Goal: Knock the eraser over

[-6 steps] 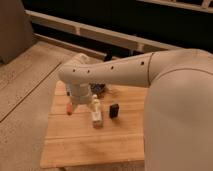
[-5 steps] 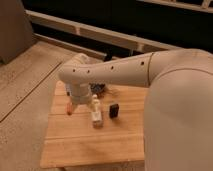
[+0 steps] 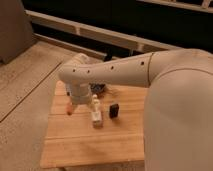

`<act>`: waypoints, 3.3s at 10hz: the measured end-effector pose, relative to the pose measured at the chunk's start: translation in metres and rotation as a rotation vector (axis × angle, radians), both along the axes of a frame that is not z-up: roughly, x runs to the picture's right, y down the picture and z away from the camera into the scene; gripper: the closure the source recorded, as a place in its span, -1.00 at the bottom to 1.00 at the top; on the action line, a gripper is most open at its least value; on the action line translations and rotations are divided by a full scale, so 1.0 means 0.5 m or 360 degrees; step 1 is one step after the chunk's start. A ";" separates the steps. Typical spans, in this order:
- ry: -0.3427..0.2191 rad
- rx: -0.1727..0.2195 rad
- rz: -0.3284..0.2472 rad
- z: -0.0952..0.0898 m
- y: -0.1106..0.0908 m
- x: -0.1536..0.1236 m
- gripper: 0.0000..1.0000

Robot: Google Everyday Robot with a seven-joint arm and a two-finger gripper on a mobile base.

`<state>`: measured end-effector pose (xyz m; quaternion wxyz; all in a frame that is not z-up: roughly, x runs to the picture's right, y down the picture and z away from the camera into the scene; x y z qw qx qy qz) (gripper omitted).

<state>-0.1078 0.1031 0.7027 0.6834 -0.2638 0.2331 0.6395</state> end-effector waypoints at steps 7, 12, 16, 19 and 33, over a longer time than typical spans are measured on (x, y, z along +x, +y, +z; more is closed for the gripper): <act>0.0000 0.0000 0.0000 0.000 0.000 0.000 -0.30; 0.0041 -0.0104 0.0035 0.036 -0.002 -0.004 -0.30; 0.0172 -0.0218 0.0185 0.079 0.006 0.002 -0.30; 0.0217 -0.0138 0.0182 0.074 0.007 0.009 -0.30; 0.0048 0.0193 0.0092 0.014 0.124 0.109 -0.30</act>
